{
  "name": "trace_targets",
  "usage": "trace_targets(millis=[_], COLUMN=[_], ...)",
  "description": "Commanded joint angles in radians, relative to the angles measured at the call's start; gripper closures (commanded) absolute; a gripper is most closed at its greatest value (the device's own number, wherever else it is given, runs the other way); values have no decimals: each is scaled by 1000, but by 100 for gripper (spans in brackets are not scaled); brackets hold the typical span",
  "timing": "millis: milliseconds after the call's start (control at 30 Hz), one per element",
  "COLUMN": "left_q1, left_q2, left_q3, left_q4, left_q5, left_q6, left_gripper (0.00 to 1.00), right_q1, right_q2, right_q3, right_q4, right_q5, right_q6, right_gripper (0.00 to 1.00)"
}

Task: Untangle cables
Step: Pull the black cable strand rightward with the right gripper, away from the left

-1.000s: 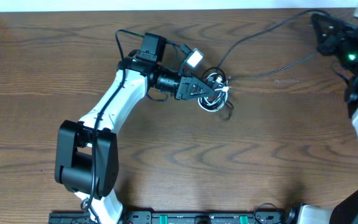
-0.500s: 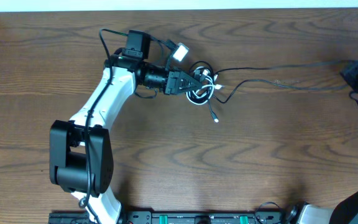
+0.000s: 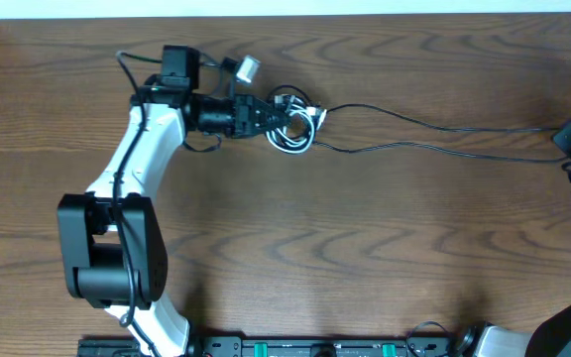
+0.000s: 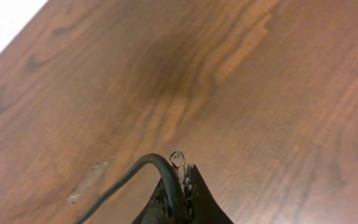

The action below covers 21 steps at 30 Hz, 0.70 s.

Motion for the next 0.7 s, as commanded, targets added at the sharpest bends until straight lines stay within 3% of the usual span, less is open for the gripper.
trace_targets(millis=[0, 167, 400, 567, 667], left_q1=[57, 107, 115, 108, 93], left_q2=[-15, -15, -15, -15, -15], left_q3=[3, 3, 3, 3, 3], left_q4=[0, 10, 179, 169, 129], left_q5=[-18, -15, 154, -16, -173], left_q6=[-171, -242, -257, -258, -329], left_gripper=[93, 94, 93, 93, 93], right_q1=[-7, -6, -1, 31, 59], right_q2=[0, 0, 1, 2, 2], right_q3=[10, 10, 10, 9, 9], right_q4=[-22, -55, -52, -76, -95], right_q5=[110, 110, -249, -366, -391], right_q6=[-23, -22, -35, -56, -57], right_gripper=[99, 99, 99, 99, 99])
